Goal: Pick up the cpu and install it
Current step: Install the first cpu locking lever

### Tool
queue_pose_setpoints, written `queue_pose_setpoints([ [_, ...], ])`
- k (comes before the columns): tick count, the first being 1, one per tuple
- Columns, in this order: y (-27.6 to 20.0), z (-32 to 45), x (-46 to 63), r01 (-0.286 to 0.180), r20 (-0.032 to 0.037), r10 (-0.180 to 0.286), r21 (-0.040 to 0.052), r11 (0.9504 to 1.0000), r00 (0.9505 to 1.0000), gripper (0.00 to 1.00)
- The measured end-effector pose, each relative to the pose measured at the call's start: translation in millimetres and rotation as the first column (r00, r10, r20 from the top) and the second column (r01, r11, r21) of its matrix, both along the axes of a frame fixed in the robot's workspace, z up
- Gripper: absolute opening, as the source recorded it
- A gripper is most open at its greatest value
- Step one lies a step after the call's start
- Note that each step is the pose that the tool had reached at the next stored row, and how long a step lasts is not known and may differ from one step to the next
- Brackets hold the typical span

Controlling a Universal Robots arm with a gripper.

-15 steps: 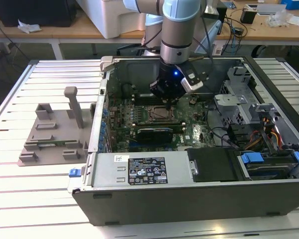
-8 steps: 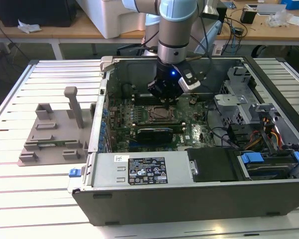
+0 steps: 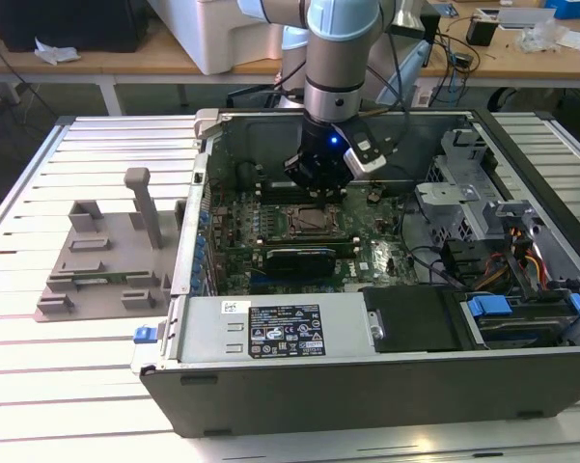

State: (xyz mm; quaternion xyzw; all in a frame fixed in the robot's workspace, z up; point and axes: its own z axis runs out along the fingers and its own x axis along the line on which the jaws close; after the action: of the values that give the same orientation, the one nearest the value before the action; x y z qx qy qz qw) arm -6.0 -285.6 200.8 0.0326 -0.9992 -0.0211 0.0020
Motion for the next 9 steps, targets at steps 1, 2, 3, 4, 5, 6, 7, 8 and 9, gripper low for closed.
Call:
queue_pose_setpoints([
  [1, 0.0, -0.1, 0.0, 0.000, -0.0009, 0.000, 0.0155, 0.9999, 1.0000, 0.11],
  [2, 0.3, -0.5, 0.2, 0.000, 0.0007, 0.000, 0.0297, 0.9996, 1.0000, 0.11],
  [3, 0.3, -0.4, 0.1, 0.000, 0.0004, 0.000, 0.0378, 0.9993, 1.0000, 0.11],
  [4, 0.1, -0.4, 0.2, 0.000, 0.0005, 0.000, 0.0457, 0.9990, 1.0000, 0.11],
  [5, 0.1, 0.0, 0.1, 0.000, 0.0007, 0.000, 0.0468, 0.9989, 1.0000, 0.11],
  [6, 0.1, 0.9, 0.2, 0.000, 0.0010, 0.000, 0.0475, 0.9989, 1.0000, 0.11],
  [7, 0.1, 2.4, 0.2, 0.000, 0.0012, 0.000, 0.0476, 0.9989, 1.0000, 0.11],
  [8, -0.1, 5.3, 0.1, 0.000, 0.0011, 0.000, 0.0466, 0.9989, 1.0000, 0.11],
  [9, -0.3, 6.4, 0.2, 0.000, 0.0011, 0.000, 0.0463, 0.9989, 1.0000, 0.11],
])
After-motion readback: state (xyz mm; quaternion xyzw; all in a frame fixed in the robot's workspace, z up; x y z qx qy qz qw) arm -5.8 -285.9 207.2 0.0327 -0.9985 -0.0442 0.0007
